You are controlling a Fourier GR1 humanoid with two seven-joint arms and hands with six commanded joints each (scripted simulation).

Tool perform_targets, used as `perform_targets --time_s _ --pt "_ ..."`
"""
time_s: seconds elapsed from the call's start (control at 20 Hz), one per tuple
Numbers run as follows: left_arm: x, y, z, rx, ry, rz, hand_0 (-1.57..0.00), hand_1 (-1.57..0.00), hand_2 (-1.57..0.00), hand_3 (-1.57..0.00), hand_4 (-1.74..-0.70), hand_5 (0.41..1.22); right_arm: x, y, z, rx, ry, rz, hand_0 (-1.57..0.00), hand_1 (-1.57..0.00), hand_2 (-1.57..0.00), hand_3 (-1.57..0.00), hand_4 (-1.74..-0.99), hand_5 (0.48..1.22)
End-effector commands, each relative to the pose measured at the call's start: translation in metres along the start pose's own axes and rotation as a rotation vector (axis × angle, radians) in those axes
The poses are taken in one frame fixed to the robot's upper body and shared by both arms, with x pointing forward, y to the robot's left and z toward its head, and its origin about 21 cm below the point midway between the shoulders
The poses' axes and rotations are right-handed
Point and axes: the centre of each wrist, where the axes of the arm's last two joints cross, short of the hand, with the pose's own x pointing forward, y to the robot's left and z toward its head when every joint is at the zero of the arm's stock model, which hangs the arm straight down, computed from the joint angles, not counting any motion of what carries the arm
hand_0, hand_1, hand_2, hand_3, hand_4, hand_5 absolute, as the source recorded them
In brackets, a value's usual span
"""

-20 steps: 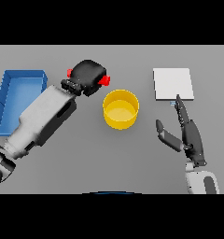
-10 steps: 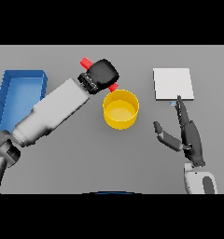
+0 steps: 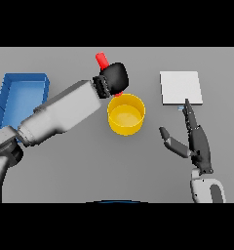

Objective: Pick up the red beaker and tilt it to pour out 1 green nut into yellow bowl. Pick up the yellow bowl and place it on the metallic measuring scale.

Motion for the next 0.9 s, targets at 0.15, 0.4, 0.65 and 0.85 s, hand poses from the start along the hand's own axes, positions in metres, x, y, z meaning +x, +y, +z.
perform_targets --time_s 0.15,0.4,0.65,0.85 --pt "0.003 0.005 -0.003 -0.005 -0.008 -0.144 -1.57 -1.57 -1.57 -1.57 -1.73 1.221 0.002 -0.001 0.003 0.006 -0.011 0.027 0.00 0.00 0.00 0.00 -1.136 0.578" --pt "0.001 0.029 -0.002 0.012 0.003 -0.311 -1.57 -1.57 -1.57 -1.57 -1.73 1.221 0.000 -0.002 0.004 -0.004 -0.015 0.010 0.00 0.00 0.00 0.00 -1.128 0.575" --pt "-0.054 0.078 0.017 0.029 0.089 -0.444 -1.57 -1.57 -1.57 -1.57 -1.73 1.221 0.002 0.000 -0.001 -0.009 -0.010 0.019 0.00 0.00 0.00 0.00 -1.135 0.563" --pt "-0.123 0.093 0.049 0.072 0.271 -0.295 -1.57 -1.57 -1.57 -1.57 -1.72 1.221 0.002 0.003 -0.002 0.003 -0.036 0.009 0.00 0.00 0.00 0.00 -1.128 0.554"
